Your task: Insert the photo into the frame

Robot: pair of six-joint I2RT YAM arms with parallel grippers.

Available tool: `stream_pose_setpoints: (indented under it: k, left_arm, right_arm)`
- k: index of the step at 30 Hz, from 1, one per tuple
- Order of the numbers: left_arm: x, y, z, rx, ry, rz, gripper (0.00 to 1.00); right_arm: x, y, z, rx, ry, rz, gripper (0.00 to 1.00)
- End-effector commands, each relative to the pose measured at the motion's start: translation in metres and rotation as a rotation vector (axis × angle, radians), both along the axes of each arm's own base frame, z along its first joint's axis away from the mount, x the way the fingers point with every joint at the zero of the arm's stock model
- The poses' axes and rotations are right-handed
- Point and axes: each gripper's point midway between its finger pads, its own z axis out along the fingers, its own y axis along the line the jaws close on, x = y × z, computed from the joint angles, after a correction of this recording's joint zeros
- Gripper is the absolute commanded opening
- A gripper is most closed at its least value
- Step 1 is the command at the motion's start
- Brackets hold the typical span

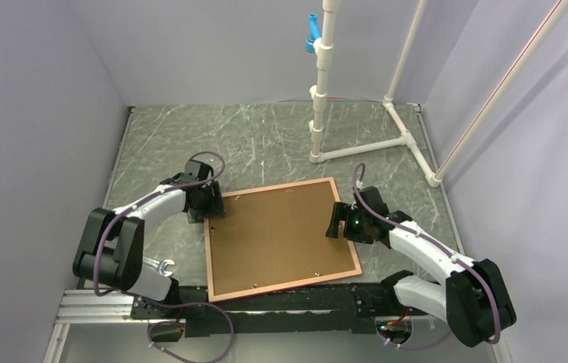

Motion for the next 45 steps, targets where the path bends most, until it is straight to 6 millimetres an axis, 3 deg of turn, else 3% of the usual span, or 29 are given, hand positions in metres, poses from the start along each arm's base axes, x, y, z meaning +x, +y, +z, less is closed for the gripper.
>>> stream_pose_setpoints:
  k: [1, 8, 10, 13, 18, 21, 26, 38, 45]
  left_arm:
    - [-0.004, -0.066, -0.007, -0.201, 0.075, -0.130, 0.68]
    - [0.015, -0.094, 0.007, -0.208, 0.042, -0.190, 0.67]
    - [0.016, -0.088, 0.010, -0.170, 0.036, -0.184, 0.69]
    - [0.014, -0.063, 0.014, -0.046, 0.026, -0.147, 0.73]
    - [-0.006, -0.023, 0.018, 0.116, 0.033, -0.101, 0.86]
    - [-0.018, -0.018, 0.018, 0.112, 0.027, -0.113, 0.88]
    - [-0.021, -0.031, 0.021, -0.014, -0.033, -0.128, 0.90]
    - [0.004, -0.022, 0.007, 0.008, -0.030, -0.037, 0.80]
    - [0.011, -0.019, -0.004, 0.021, -0.003, -0.040, 0.61]
  right_arm:
    - [0.020, 0.018, 0.026, 0.197, 0.004, -0.001, 0.88]
    - [0.032, -0.005, 0.024, 0.136, 0.013, -0.027, 0.90]
    - [0.030, -0.009, 0.020, 0.115, 0.026, -0.030, 0.90]
    - [0.030, -0.013, 0.015, 0.087, 0.043, -0.043, 0.92]
    - [0.035, -0.017, 0.010, 0.065, 0.059, -0.075, 0.96]
    - [0.041, -0.019, 0.010, 0.053, 0.055, -0.091, 0.96]
    - [0.051, -0.023, 0.013, 0.044, 0.036, -0.116, 0.97]
    - [0.060, -0.031, 0.009, 0.049, 0.037, -0.134, 0.97]
    - [0.058, -0.031, 0.005, 0.067, 0.043, -0.126, 0.99]
